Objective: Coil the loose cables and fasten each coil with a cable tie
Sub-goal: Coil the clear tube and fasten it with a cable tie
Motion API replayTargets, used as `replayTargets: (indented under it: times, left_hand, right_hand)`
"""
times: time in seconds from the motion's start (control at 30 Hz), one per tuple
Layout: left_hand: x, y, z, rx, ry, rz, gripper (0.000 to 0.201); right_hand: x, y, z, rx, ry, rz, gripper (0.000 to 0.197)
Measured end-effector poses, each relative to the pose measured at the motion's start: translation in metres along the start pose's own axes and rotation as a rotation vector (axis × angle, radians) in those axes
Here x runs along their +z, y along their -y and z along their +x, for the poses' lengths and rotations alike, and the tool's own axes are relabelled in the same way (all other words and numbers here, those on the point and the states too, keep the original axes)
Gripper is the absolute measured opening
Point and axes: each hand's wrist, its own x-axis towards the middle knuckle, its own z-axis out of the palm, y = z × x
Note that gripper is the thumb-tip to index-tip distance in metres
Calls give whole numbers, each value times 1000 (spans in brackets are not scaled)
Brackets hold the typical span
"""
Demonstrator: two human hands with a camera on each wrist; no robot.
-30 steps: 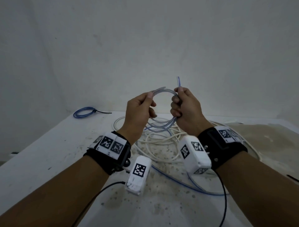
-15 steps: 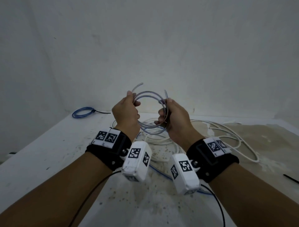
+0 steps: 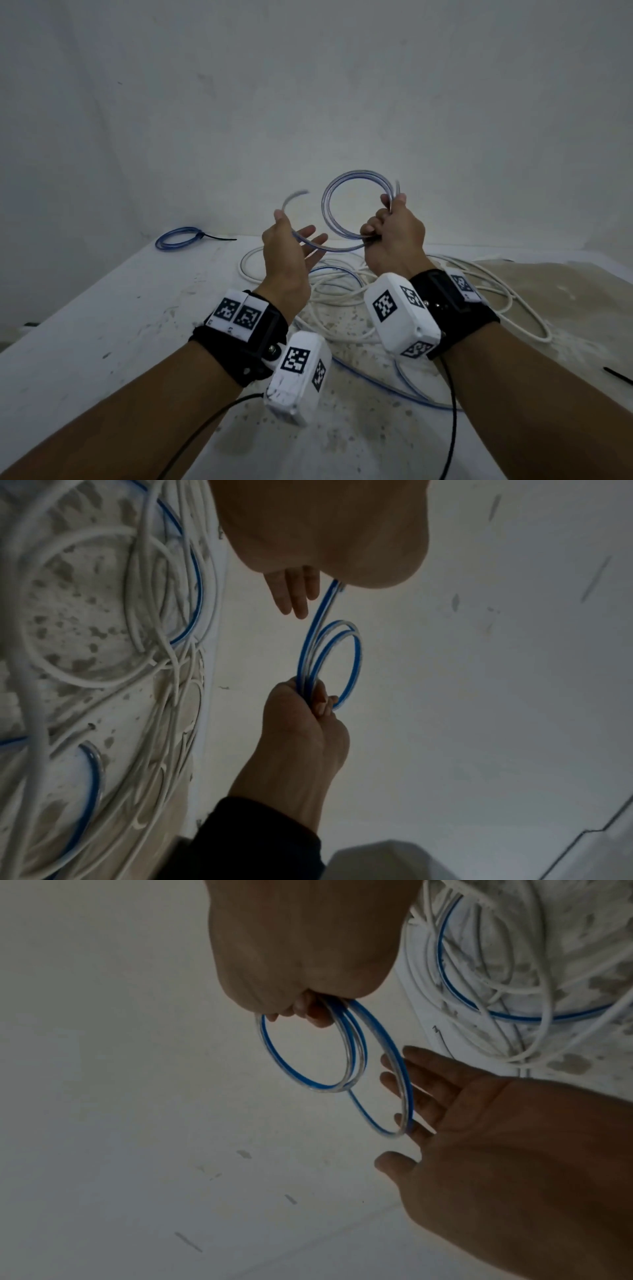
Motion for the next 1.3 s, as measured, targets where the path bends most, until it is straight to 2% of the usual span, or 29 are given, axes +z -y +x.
replayTargets:
  times: [0.13,0.2,0.27,0.33,0.43,0.57,0.67,0.77,0.9,1.07,1.3]
  left_hand:
    - [8,2,2,10,29,43,32]
    - [15,-3,4,56,35,30,25]
    - [20,-10,7,131,14,66,27]
    - [20,-12,8,240,-4,211,32]
    - [15,-5,7,408,51,423,29]
    - [8,-8,13,511,51,522,28]
    - [7,-16,12,641,165,715,28]
    - [4,-21,10,772,208,899,31]
    - [0,-20,18,693,154,802,23]
    - [4,-18,16,646,4,746,22]
    - [-1,-9,19,628,-77,758,24]
  right_hand:
    - [0,-7,-5,-33,70,-62,35]
    - [-3,-16,-11,-30,128,-126,36]
    - [-8,-24,-15,-24,153,-161,36]
    - [-11,-26,-15,-28,135,-164,36]
    - [-10,-24,-15,-28,137,-146,35]
    - [-9,-20,-19,-57,232,-212,34]
    - [-9,-18,-19,-64,240,-228,33]
    - [-8,-13,-18,-23,259,-197,33]
    - [-5,-1,-20,-43,343,-269,33]
    - [-4,3,-23,-177,424,-486,36]
    - [-10,-8,-27,-233,420,-598,32]
